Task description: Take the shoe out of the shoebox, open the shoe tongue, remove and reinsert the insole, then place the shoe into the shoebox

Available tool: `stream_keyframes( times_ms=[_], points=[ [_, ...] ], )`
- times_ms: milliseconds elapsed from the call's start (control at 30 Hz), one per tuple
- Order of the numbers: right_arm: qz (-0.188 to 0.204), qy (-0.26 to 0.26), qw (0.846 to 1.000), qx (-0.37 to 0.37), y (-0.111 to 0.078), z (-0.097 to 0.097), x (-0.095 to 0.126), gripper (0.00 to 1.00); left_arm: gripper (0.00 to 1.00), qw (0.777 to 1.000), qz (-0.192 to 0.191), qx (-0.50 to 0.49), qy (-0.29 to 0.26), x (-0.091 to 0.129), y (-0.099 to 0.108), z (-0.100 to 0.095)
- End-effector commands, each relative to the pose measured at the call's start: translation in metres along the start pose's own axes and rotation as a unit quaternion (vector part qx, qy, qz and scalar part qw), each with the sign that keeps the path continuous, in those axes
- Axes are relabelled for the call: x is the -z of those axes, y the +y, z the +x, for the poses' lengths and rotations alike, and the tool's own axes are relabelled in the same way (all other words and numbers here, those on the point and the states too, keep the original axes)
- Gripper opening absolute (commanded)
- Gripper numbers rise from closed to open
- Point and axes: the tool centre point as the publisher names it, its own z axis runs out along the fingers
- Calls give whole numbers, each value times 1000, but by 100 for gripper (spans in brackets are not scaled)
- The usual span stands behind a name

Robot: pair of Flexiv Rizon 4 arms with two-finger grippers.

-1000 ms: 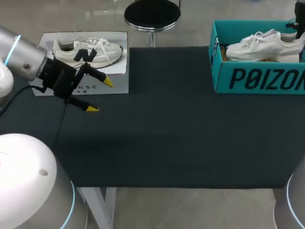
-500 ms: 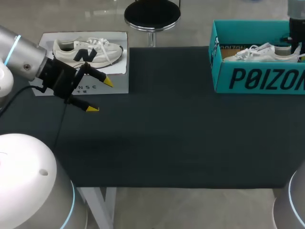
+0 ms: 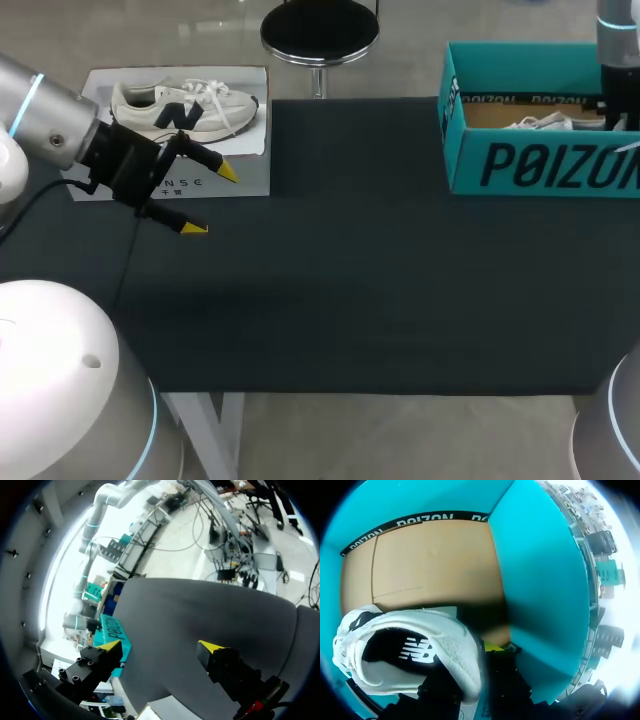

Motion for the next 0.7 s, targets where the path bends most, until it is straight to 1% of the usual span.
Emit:
stream_keyframes(
  times_ms=[33, 267, 367, 500, 567, 600, 700],
  points=[
    [2, 5, 1000, -3, 0, 4, -14, 0, 100, 1000, -1, 0, 2, 0, 0, 0],
    [12, 16, 1000, -9, -5, 4, -28, 0, 100, 1000, -1, 0, 2, 0, 0, 0],
    [12, 18, 1000, -10, -6, 4, -28, 0, 100, 1000, -1, 0, 2, 0, 0, 0],
    [7, 15, 1000, -19, -6, 1, -20, 0, 100, 1000, -1, 0, 2, 0, 0, 0],
    [2, 17, 1000, -22, -5, 0, -16, 80, 100, 1000, -1, 0, 2, 0, 0, 0],
    [-1, 17, 1000, -24, -5, -1, -13, 100, 100, 1000, -1, 0, 2, 0, 0, 0],
    [-7, 17, 999, -26, -4, -3, -2, 100, 100, 1000, -1, 0, 2, 0, 0, 0]
  ],
)
